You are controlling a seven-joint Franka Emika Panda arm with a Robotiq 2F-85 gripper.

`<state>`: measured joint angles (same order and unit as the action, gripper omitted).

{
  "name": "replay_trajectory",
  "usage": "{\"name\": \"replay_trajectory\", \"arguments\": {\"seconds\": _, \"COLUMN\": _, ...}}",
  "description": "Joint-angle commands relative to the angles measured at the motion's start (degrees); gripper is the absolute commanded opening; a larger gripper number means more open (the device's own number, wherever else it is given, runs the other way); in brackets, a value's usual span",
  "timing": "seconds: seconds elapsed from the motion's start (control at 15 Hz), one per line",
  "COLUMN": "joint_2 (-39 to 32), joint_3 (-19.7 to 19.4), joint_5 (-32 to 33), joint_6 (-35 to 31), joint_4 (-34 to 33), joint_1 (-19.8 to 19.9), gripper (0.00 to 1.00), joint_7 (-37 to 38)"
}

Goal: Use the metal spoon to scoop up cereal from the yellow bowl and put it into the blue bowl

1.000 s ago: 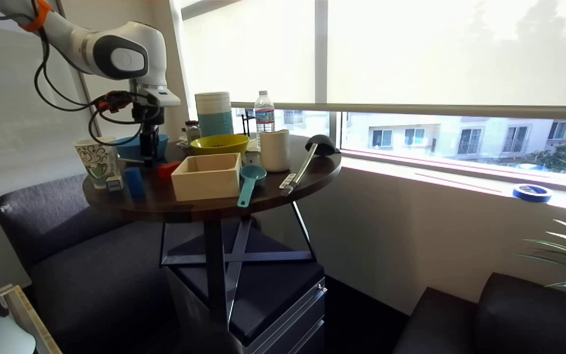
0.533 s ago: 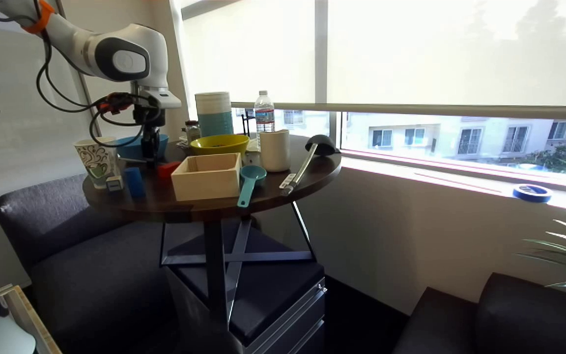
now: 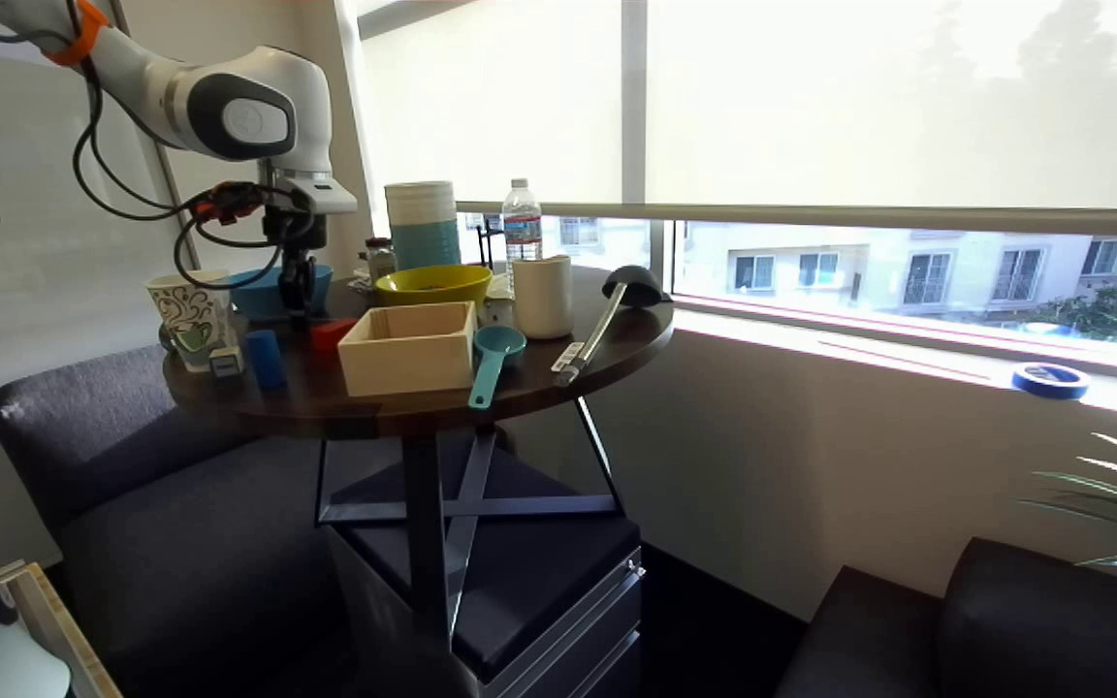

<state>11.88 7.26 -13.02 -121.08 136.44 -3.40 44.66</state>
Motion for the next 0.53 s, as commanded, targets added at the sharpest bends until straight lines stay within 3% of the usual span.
{"name": "replay_trajectory", "arguments": {"seconds": 0.0, "joint_2": 0.22, "joint_3": 0.06, "joint_5": -0.91, "joint_6": -0.9, "joint_4": -0.23, "joint_1": -0.1, "gripper": 0.04, "joint_7": 0.33}}
{"name": "replay_trajectory", "arguments": {"seconds": 0.47, "joint_2": 5.38, "joint_3": 0.61, "joint_5": -0.16, "joint_6": 0.51, "joint_4": -0.13, "joint_1": -0.92, "gripper": 0.04, "joint_7": -3.46}}
